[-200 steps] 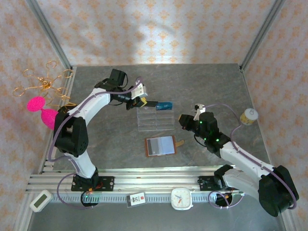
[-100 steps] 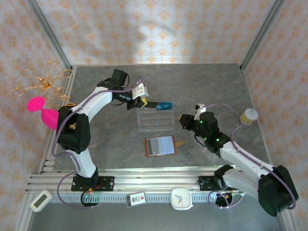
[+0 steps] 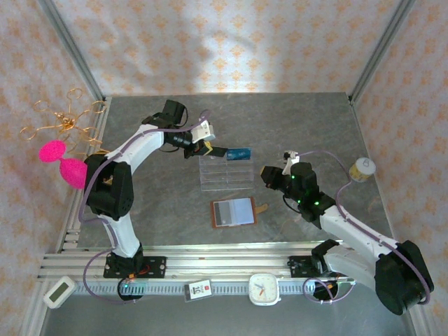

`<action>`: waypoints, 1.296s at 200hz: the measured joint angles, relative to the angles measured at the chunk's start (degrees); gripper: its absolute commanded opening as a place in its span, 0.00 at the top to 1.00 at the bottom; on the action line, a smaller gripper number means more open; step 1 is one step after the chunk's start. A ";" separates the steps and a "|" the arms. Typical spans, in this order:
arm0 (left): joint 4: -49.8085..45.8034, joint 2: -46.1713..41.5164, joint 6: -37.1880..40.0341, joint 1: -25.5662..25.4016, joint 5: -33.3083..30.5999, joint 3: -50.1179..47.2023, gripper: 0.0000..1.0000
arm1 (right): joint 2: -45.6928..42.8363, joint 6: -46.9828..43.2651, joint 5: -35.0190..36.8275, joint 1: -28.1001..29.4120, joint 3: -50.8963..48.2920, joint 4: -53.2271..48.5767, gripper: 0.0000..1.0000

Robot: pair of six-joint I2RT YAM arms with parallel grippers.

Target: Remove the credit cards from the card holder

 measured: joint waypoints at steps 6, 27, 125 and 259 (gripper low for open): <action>-0.04 0.13 0.00 0.00 -0.04 0.00 1.00 | 0.00 0.00 -0.13 -0.02 0.00 0.00 0.84; -0.07 0.24 -0.02 0.00 -0.20 0.00 0.99 | 0.00 0.00 -0.39 -0.07 0.00 0.00 0.84; 6.05 -0.15 -8.48 0.11 -4.11 -0.39 0.75 | 0.00 -0.39 -2.36 -0.07 0.02 0.00 0.66; 69.75 -39.34 -69.66 -8.57 -6.16 -45.24 0.75 | 23.78 -6.73 9.27 29.55 10.80 -5.51 0.63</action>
